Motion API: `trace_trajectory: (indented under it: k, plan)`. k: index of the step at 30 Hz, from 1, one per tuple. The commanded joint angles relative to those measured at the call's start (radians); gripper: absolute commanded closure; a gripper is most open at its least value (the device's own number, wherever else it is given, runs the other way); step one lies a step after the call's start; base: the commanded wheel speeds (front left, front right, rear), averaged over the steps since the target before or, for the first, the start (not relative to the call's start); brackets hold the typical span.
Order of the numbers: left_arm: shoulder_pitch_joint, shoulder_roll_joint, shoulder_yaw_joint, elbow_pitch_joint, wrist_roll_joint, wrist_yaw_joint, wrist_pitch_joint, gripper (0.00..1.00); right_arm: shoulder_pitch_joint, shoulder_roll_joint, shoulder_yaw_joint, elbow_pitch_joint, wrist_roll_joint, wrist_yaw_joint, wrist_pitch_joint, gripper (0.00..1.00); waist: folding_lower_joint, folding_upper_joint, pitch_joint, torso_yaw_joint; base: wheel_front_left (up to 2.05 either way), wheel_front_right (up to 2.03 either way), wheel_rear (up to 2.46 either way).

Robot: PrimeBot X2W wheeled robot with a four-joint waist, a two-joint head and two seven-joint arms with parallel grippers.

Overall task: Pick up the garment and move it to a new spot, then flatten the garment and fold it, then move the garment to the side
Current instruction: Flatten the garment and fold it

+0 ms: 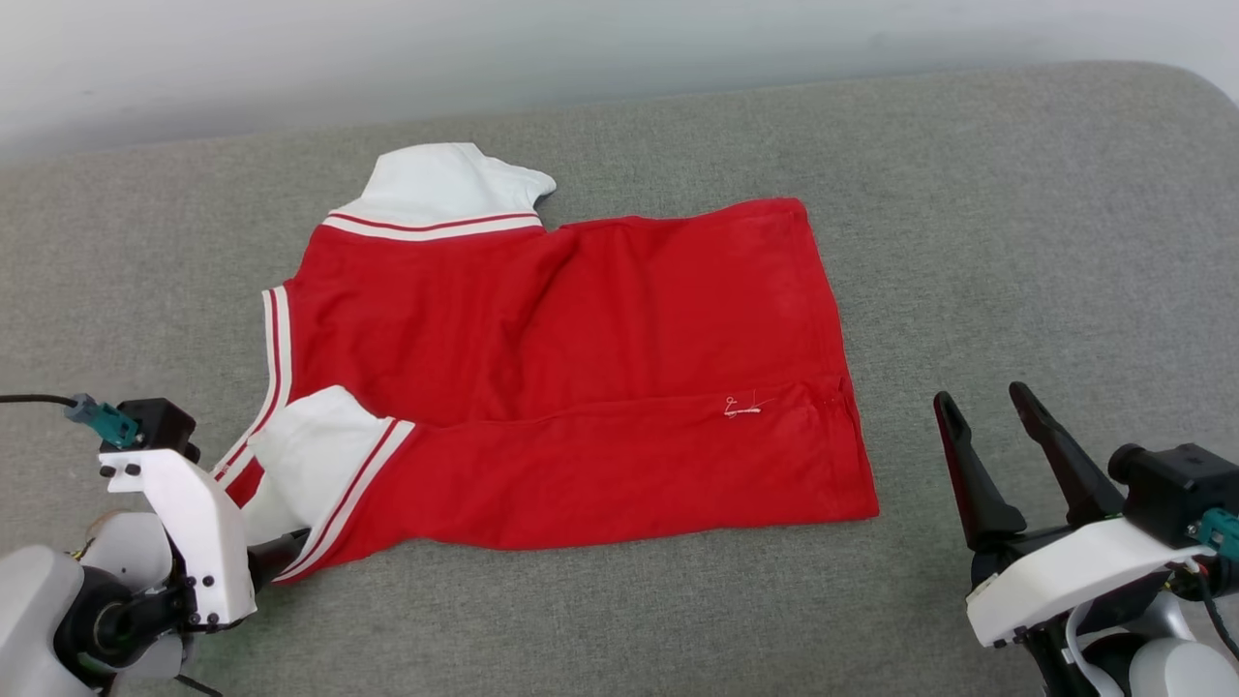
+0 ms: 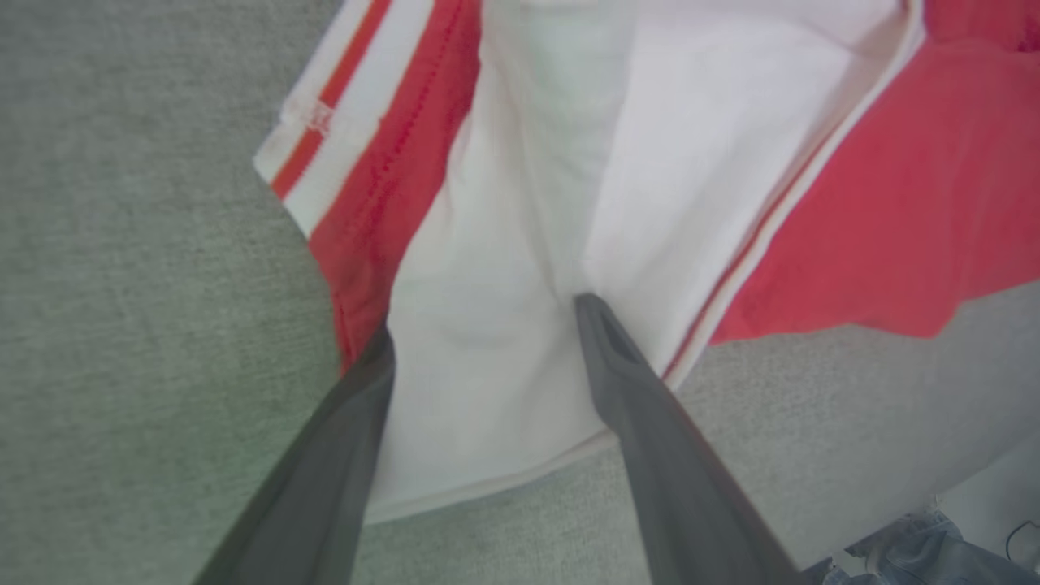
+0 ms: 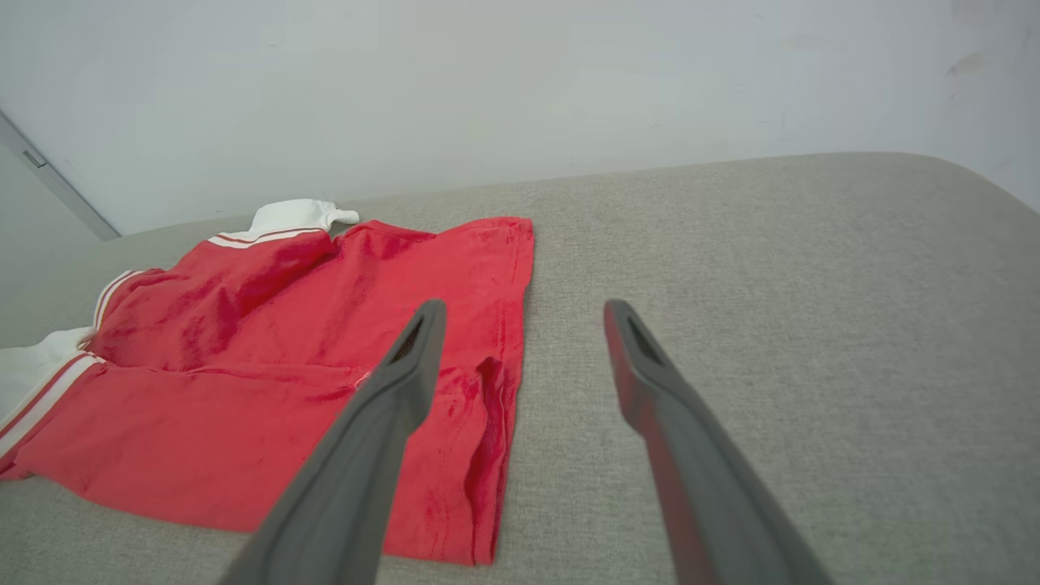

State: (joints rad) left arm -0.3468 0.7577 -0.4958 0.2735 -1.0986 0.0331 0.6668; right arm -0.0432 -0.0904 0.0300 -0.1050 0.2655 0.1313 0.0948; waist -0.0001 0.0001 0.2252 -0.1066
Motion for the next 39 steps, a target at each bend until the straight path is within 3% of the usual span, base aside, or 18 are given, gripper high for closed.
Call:
trace_trajectory:
  k: [1,2,3,4,5,6,14,25,31,38,39]
  plan:
    - [0.009,-0.026,-0.020,0.022,-0.001,-0.006,0.007,0.00,-0.014,0.000,-0.004,-0.002,0.006,-0.001,0.001,0.00,0.0001,-0.0001,0.010,-0.007,0.00,0.00,0.00]
    - [0.008,-0.034,-0.025,0.036,-0.004,-0.006,0.011,0.13,-0.017,-0.002,-0.007,-0.001,0.009,-0.001,0.003,0.00,0.0001,-0.0001,0.013,-0.007,0.00,0.00,0.00]
    - [0.007,-0.040,-0.031,0.049,-0.003,-0.009,0.013,0.51,-0.020,-0.003,-0.010,0.000,0.013,-0.001,0.008,0.00,0.0001,-0.0001,0.015,-0.008,0.00,0.00,0.00]
    - [0.006,-0.046,-0.034,0.060,-0.004,-0.013,0.012,0.63,-0.024,-0.005,-0.011,-0.001,0.018,-0.001,0.011,0.00,0.0001,-0.0001,0.018,-0.009,0.00,0.00,0.00]
    - [0.006,-0.053,-0.035,0.068,-0.006,-0.015,0.009,0.85,-0.026,-0.007,-0.012,-0.001,0.024,-0.001,0.016,0.00,0.0001,-0.0001,0.020,-0.008,0.00,0.00,0.00]
    - [0.003,-0.059,-0.038,0.074,-0.005,-0.021,0.007,1.00,-0.027,-0.011,-0.015,-0.002,0.030,-0.001,0.024,0.00,0.0001,-0.0001,0.022,-0.006,0.00,0.00,0.00]
    - [-0.050,-0.059,-0.019,0.072,0.011,-0.057,-0.043,1.00,-0.066,-0.073,-0.003,0.007,0.092,-0.001,0.142,0.00,0.0001,-0.0001,0.014,0.020,0.00,0.00,0.00]
    - [-0.083,-0.013,0.010,-0.057,0.033,-0.040,-0.064,1.00,-0.143,-0.140,0.075,0.113,0.231,-0.001,0.587,0.00,0.0001,-0.0001,0.014,0.070,0.00,0.00,0.00]
    - [-0.065,-0.011,0.006,-0.104,0.028,-0.021,-0.054,1.00,-0.200,-0.117,0.098,0.200,0.249,-0.001,0.664,0.00,0.0001,-0.0001,0.042,0.087,0.00,0.00,0.00]
    - [-0.062,-0.020,0.006,-0.113,0.028,-0.015,-0.063,1.00,-0.223,-0.094,0.141,0.337,0.268,-0.001,0.683,0.00,0.0001,-0.0001,0.063,0.095,0.00,0.00,0.00]
    - [-0.064,-0.021,0.006,-0.112,0.028,-0.015,-0.064,1.00,-0.226,-0.095,0.146,0.352,0.272,-0.001,0.680,0.42,0.0001,-0.0001,0.064,0.096,0.00,0.00,0.00]
